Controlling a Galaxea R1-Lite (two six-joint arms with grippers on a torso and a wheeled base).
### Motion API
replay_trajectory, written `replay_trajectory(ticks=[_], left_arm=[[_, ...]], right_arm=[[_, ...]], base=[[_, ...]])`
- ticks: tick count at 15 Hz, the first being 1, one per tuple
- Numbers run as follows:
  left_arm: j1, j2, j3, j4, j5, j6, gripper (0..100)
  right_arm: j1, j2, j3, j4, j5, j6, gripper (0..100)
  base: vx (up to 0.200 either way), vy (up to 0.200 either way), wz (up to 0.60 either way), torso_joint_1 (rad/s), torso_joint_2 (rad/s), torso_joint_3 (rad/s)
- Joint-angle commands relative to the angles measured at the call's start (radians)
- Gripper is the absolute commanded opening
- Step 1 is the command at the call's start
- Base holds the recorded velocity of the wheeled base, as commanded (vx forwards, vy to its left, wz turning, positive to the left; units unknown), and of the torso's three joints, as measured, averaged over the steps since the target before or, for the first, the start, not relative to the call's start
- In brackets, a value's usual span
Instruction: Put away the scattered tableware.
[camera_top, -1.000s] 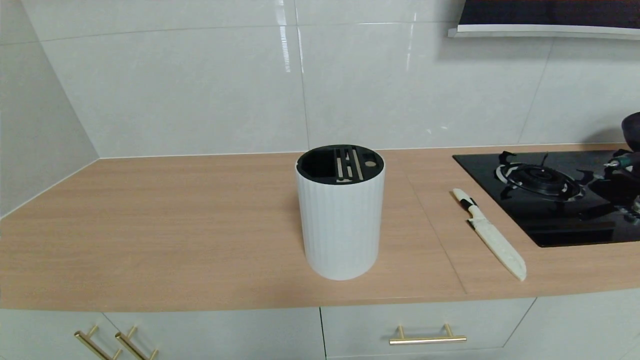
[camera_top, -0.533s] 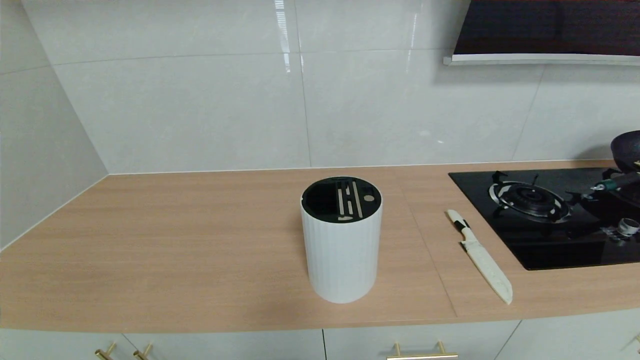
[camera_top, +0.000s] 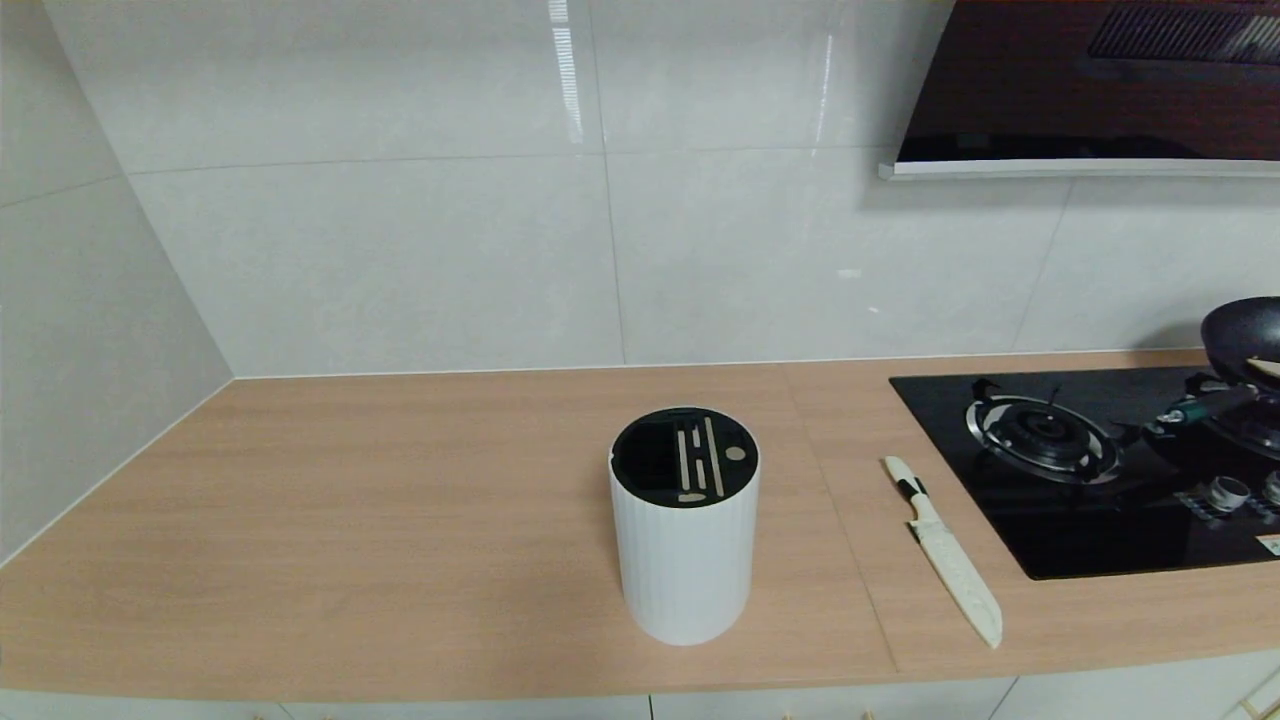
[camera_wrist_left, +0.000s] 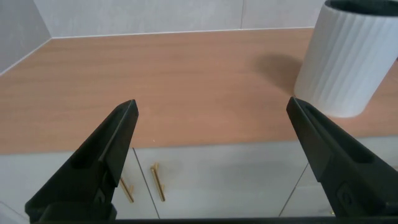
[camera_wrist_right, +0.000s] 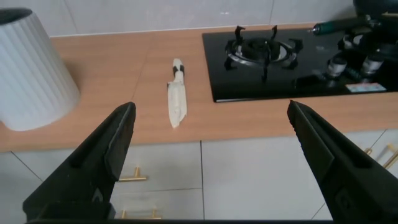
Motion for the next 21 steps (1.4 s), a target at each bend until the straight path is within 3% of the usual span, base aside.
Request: replay_trajectory(ticks=[1,10,12,13,16,18,21], left_arm=[[0.0,0.0,0.0,-0.001,0.0,0.0,100],[0.0,0.0,0.0,-0.001,0.0,0.0,100],[0.0,0.0,0.0,-0.001,0.0,0.0,100],[0.0,0.0,0.0,-0.001,0.0,0.0,100],[0.0,0.0,0.0,-0.001,0.0,0.0,100],[0.0,0.0,0.0,-0.001,0.0,-0.002,100],[0.0,0.0,0.0,-0.001,0.0,-0.002,100]], right_arm=[[0.0,0.002,0.0,0.0,0.0,0.0,100],[0.0,0.002,-0.009,-0.017,0.0,-0.025,100],[0.009,0.038,-0.141,-0.035,0.02,-0.005,100],[0.009,0.038,-0.141,-0.035,0.02,-0.005,100],[0.018,0.423,-0.256,-0.018,0.138,-0.008,100],[0.031,0.695,-0.394,-0.02,0.152,-0.025,100],[0.12,1.032,-0.552,-0.023,0.144,-0.025,100]], base=[[0.0,0.0,0.0,0.188,-0.39,-0.212],[0.0,0.0,0.0,0.018,-0.04,-0.023],[0.0,0.0,0.0,0.0,0.0,0.0],[0.0,0.0,0.0,0.0,0.0,0.0],[0.0,0.0,0.0,0.0,0.0,0.0],[0.0,0.0,0.0,0.0,0.0,0.0],[0.0,0.0,0.0,0.0,0.0,0.0]])
